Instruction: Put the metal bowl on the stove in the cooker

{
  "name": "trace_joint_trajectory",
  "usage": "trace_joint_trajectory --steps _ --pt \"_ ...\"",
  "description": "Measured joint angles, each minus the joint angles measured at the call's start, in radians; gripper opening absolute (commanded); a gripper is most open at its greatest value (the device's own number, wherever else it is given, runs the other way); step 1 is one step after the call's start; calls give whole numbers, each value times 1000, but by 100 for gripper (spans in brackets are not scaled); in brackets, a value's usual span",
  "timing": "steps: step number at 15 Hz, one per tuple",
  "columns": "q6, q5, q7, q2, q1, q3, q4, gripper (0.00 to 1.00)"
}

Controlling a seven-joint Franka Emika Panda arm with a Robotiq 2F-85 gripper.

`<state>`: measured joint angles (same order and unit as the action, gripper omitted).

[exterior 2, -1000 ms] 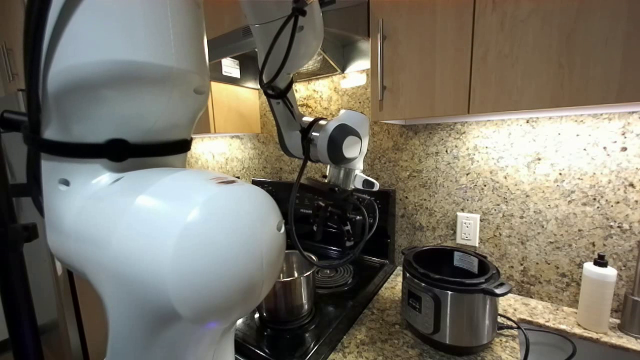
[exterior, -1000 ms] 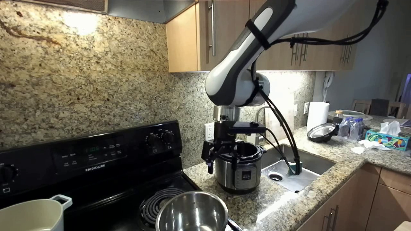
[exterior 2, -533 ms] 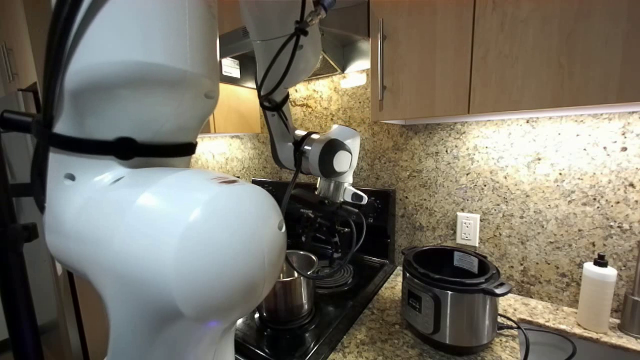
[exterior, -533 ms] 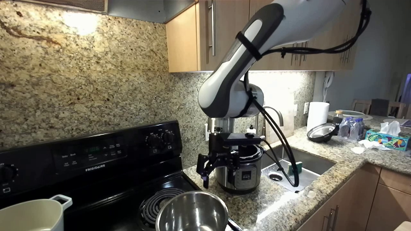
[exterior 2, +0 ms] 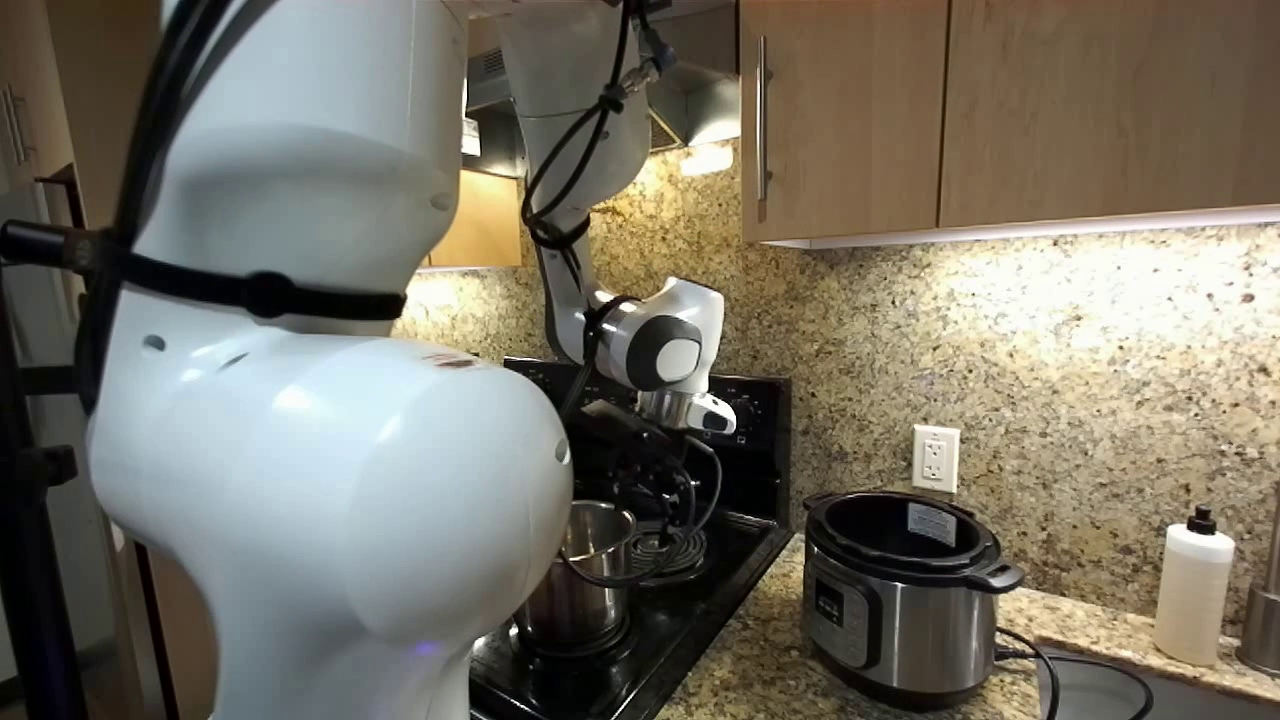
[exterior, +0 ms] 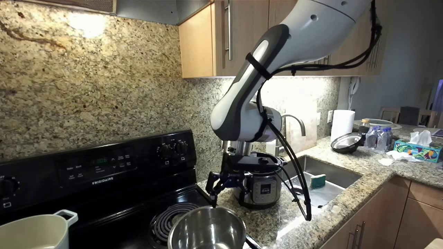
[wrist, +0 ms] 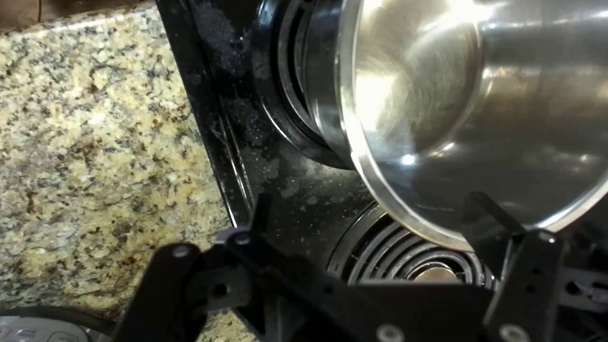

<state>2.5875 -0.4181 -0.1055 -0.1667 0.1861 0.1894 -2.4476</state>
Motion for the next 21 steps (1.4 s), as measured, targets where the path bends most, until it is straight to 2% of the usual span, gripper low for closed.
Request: trace_joint_trajectory --steps 6,12,13,14,21 --pt "7 0 25 -13 -6 5 -4 100" --pt "-7 96 24 -49 1 7 5 100" --pt "-7 120 24 -65 1 4 9 75" --pt "-6 135 24 -84 1 3 15 74" --pt "20 157 25 -133 9 15 48 27"
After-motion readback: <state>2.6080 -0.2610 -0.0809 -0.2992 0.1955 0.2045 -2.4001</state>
